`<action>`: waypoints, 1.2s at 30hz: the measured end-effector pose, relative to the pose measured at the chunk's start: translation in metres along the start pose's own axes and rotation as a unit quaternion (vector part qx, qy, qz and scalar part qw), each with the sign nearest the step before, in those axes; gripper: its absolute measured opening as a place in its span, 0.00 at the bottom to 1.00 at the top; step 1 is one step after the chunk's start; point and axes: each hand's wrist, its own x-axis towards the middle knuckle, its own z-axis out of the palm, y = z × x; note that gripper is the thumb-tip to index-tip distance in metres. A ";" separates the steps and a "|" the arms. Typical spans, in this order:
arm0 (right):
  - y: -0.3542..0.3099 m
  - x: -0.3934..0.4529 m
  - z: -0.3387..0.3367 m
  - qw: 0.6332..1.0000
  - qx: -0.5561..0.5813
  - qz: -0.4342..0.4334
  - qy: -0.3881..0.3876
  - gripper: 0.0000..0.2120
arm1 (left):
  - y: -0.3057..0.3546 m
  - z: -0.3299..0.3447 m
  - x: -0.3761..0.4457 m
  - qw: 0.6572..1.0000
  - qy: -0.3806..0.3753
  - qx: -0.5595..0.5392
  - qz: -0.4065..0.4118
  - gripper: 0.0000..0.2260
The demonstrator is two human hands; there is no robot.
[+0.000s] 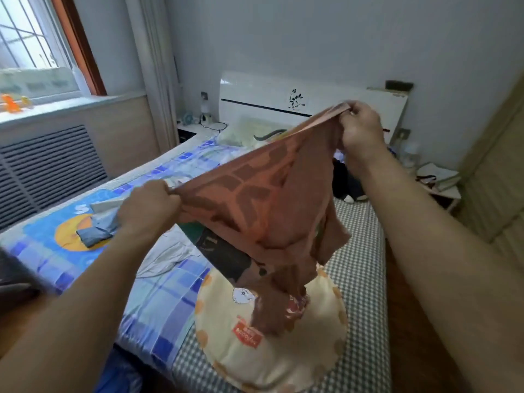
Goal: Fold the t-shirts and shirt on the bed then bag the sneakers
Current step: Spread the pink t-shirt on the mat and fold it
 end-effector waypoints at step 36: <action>0.192 -0.310 0.057 0.936 -0.031 0.212 -0.280 0.07 | -0.023 0.125 -0.159 0.973 -0.168 -0.030 0.152 0.07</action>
